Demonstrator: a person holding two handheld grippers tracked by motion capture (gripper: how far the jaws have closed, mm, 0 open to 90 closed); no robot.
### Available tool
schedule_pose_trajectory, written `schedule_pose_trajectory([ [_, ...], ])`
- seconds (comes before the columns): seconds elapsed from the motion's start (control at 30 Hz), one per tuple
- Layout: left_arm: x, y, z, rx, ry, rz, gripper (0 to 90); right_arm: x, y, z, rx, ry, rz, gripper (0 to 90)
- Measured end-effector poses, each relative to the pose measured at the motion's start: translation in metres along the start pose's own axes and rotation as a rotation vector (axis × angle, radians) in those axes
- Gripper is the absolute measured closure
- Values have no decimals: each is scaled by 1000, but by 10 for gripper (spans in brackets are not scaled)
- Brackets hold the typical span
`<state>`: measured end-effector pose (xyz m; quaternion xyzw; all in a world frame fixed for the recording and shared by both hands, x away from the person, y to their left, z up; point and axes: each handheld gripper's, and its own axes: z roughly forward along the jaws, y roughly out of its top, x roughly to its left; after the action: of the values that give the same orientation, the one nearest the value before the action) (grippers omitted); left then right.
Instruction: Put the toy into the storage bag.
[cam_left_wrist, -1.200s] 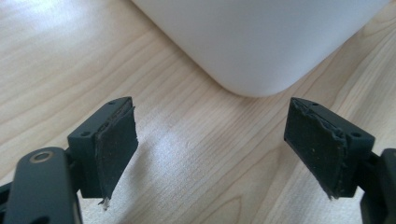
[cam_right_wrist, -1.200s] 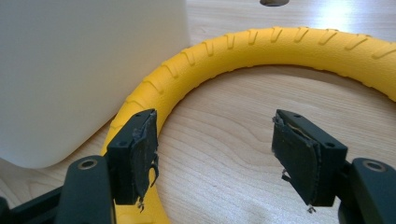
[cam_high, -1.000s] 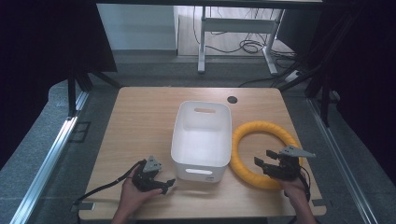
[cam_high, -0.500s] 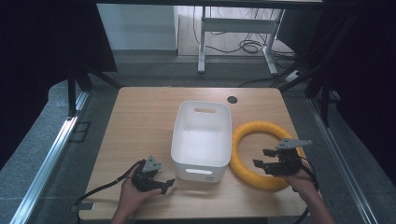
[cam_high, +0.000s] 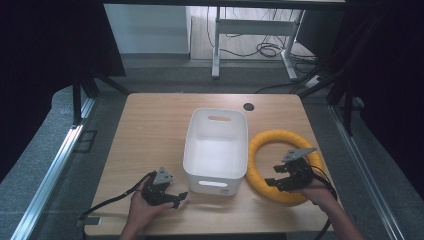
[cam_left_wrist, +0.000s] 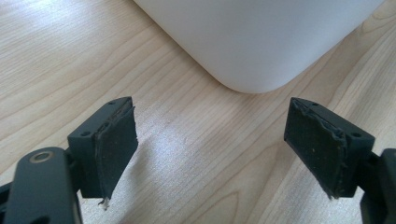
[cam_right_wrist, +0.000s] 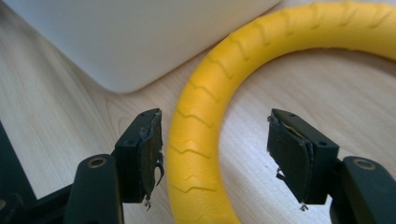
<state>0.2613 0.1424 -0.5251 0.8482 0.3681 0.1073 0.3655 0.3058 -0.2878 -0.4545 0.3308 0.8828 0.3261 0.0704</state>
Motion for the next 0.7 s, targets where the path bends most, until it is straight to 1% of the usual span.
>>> schedule_pose_trajectory([
  [0.03,0,0,1,3,-1,1,174,2,2,5,34,10,-14,359],
  [0.1,0,0,1,5,0,1,174,3,3,10,67,19,-30,359],
  [0.23,0,0,1,7,0,4,174,4,5,20,128,16,-44,358],
  [0.37,0,-1,2,11,-3,3,174,5,6,29,172,9,-62,359],
  [0.4,0,-1,2,12,-3,4,174,5,6,29,172,9,-62,359],
  [0.43,0,-1,2,13,-3,4,174,5,6,34,199,8,-75,360],
  [0.57,0,-1,2,13,-3,5,174,8,8,42,254,5,-96,368],
  [0.63,0,-1,3,15,-3,6,174,8,8,43,264,4,-101,371],
  [0.7,0,-1,3,17,-4,8,174,10,9,48,299,4,-119,377],
])
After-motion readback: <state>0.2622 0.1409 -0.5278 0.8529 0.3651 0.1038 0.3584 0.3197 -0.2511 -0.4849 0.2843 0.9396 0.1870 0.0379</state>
